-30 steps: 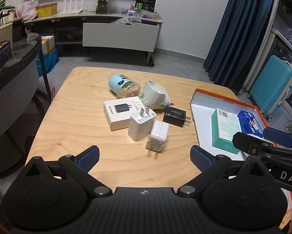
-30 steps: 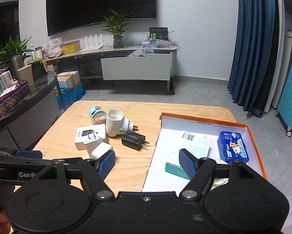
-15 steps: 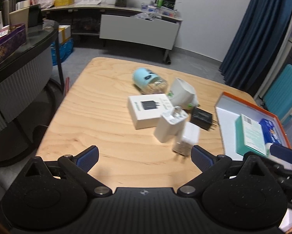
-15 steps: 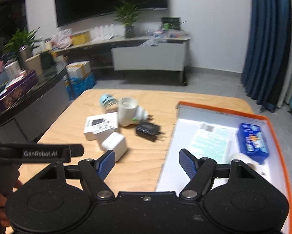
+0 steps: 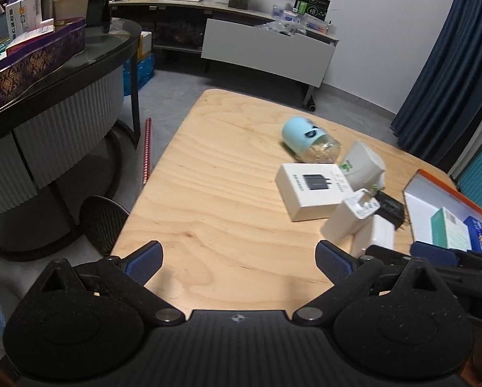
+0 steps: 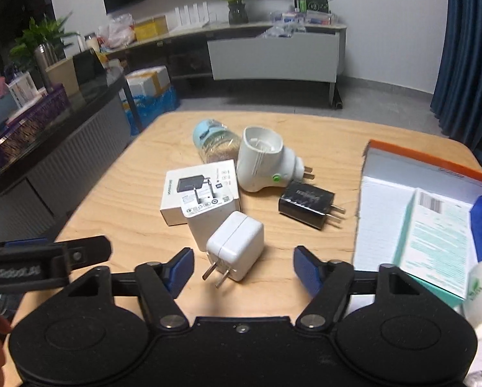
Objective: Organize rigid objects
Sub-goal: 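Move both tools back toward the remaining plugs and charger, then grasp the small white cube plug with the right tool, then grasp the white charger with prongs with the left tool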
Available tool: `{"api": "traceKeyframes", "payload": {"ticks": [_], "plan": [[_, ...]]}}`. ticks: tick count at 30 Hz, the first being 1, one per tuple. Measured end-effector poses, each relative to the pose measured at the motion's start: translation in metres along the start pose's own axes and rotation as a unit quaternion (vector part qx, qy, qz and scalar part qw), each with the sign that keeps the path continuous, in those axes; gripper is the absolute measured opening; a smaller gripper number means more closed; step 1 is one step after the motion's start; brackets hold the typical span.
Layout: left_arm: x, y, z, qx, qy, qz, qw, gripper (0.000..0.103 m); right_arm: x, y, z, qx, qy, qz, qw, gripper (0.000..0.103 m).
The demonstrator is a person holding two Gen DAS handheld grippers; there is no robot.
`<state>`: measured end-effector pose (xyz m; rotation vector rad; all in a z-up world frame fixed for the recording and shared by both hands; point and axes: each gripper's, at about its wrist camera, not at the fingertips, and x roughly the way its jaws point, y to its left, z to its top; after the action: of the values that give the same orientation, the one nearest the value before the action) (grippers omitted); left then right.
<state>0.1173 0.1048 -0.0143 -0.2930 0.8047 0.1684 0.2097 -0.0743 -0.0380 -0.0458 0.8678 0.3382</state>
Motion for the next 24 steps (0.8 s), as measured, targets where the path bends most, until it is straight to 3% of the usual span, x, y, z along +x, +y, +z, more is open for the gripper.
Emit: {"api": "traceKeyframes", "payload": {"ticks": [2,7,12,14,20,24], "plan": [[0.003,0.003,0.001,-0.005,0.002,-0.002,1.0000,0.103,0.009,0.000,0.002,0.004,0.008,-0.005,1.000,0.068],[0.007,-0.001,0.003,0.001,0.000,-0.020,0.9998,0.103,0.016,-0.010,0.001,0.025,0.011,-0.022,0.999,0.040],[0.015,-0.020,0.004,0.026,-0.005,-0.055,0.9982,0.103,0.024,-0.018,0.003,0.027,0.014,-0.023,0.999,0.040],[0.018,-0.027,0.004,0.036,-0.011,-0.053,0.9979,0.103,0.023,-0.023,0.004,0.039,0.010,-0.021,0.999,0.034],[0.024,-0.041,0.006,0.059,-0.018,-0.070,0.9956,0.103,-0.007,-0.037,0.001,0.038,-0.029,-0.039,0.998,0.034],[0.030,-0.060,0.006,0.037,-0.021,-0.059,0.9974,0.103,-0.031,-0.049,-0.008,0.040,-0.047,-0.051,0.997,0.034]]}}
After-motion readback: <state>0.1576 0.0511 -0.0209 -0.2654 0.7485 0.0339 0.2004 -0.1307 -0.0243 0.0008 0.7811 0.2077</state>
